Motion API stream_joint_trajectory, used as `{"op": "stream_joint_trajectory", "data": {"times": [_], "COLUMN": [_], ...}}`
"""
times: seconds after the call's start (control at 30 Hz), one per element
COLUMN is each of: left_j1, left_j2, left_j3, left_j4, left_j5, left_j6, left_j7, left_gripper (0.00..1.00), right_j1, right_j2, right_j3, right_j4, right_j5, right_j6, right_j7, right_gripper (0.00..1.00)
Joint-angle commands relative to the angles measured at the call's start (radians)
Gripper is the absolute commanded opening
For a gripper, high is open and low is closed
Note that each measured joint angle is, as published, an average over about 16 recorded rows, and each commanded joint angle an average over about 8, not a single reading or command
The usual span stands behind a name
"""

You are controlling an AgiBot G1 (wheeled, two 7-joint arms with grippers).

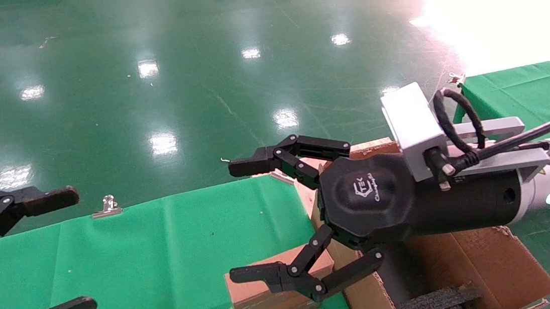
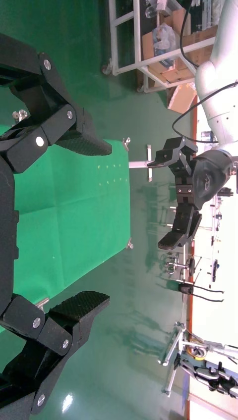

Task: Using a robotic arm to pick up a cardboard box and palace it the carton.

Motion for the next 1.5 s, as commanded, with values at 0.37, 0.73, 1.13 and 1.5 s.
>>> {"op": "stream_joint_trajectory", "data": {"times": [0.37,0.73,1.13,1.5], "left_j1": [0.0,0.0,0.0,0.0], "left_j2": [0.0,0.0,0.0,0.0], "left_j3": [0.0,0.0,0.0,0.0], "left_j4": [0.0,0.0,0.0,0.0], "left_j5": [0.0,0.0,0.0,0.0], "left_j6": [0.0,0.0,0.0,0.0], "left_j7": [0.0,0.0,0.0,0.0], "left_gripper": [1.0,0.0,0.0,0.0], "right_j1": [0.0,0.0,0.017,0.143], "right_j2": [0.0,0.0,0.001,-0.033], "right_j3": [0.0,0.0,-0.035,-0.19], "right_j4": [0.0,0.0,-0.008,-0.067], "right_j5": [0.0,0.0,-0.052,-0.278], "right_j6": [0.0,0.0,-0.027,-0.082], "right_j7": [0.0,0.0,0.016,0.056], "right_gripper": [1.0,1.0,1.0,1.0]}}
